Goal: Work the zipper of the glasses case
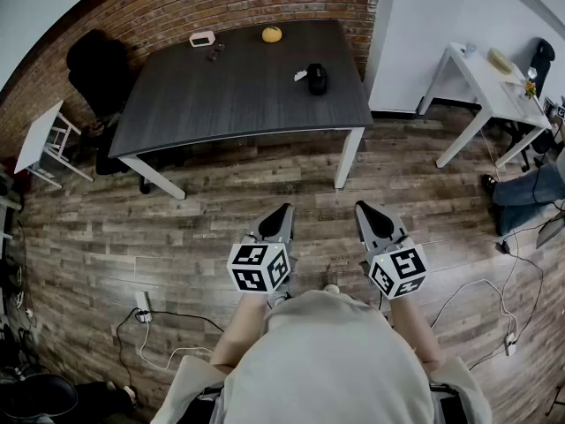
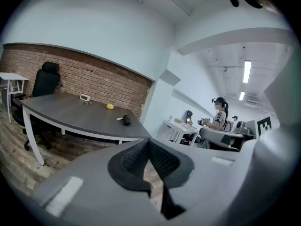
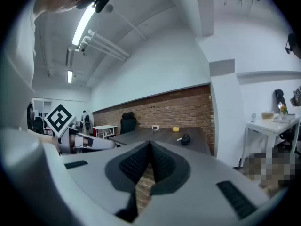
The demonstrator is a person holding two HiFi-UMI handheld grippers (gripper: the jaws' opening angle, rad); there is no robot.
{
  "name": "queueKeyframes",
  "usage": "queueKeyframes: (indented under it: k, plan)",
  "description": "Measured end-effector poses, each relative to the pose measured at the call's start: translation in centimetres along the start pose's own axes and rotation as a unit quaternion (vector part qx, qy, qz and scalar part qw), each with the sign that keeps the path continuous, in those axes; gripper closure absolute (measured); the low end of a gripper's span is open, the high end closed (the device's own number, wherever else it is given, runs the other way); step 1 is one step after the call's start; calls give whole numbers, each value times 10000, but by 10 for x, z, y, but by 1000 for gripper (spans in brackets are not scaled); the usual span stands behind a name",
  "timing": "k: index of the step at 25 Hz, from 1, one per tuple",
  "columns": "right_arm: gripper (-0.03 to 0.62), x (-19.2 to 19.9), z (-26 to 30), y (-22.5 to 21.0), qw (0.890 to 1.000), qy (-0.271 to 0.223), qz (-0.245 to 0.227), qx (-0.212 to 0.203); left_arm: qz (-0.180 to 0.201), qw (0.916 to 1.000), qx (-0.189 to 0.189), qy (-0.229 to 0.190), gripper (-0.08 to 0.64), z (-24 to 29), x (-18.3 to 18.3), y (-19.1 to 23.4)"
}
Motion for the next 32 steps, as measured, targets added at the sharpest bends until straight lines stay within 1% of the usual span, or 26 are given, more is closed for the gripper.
queueKeyframes:
  k: [3,14,20,22,23,24,26,27,28,31,32]
  plan:
    - [591,-2,-1,3,10000,-8,80,20,-5,10000,11,-15,549,-5,-3,0]
    - [591,-1,-10,-6,9999,-17,-17,-105,-57,9999,-2,-117,549,-4,0,-10]
    - [591,0,-13,-19,9996,58,-186,-212,13,9996,-151,-218,549,3,-1,-21]
    - [591,5,-14,-24,9995,120,-189,-235,-6,9995,-158,-255,544,6,1,-25]
    - [589,7,-15,-27,9994,154,-162,-279,-13,9995,-129,-276,521,7,3,-28]
    - [545,9,-15,-28,9991,184,-123,-350,-19,9995,-84,-297,465,8,4,-30]
    - [423,12,-17,-29,9985,206,-39,-497,-39,9994,11,-334,361,8,7,-36]
    - [365,13,-18,-28,9984,183,3,-533,-50,9994,48,-339,326,7,9,-38]
    - [322,14,-18,-28,9984,143,43,-547,-61,9994,73,-330,297,7,11,-39]
    - [228,14,-14,-31,9981,32,151,-596,-105,9995,87,-294,203,11,13,-40]
    - [211,14,-12,-32,9980,29,172,-610,-126,9994,94,-296,184,13,12,-40]
Point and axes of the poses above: the fingertips, and each gripper's own axes: z forward along the fingers, y to its left, x out of its underside, the point moved 7 cm from there along -z, backward along the fingers, and after that the axes turned 11 degrees about x, right-handed, at the moved point
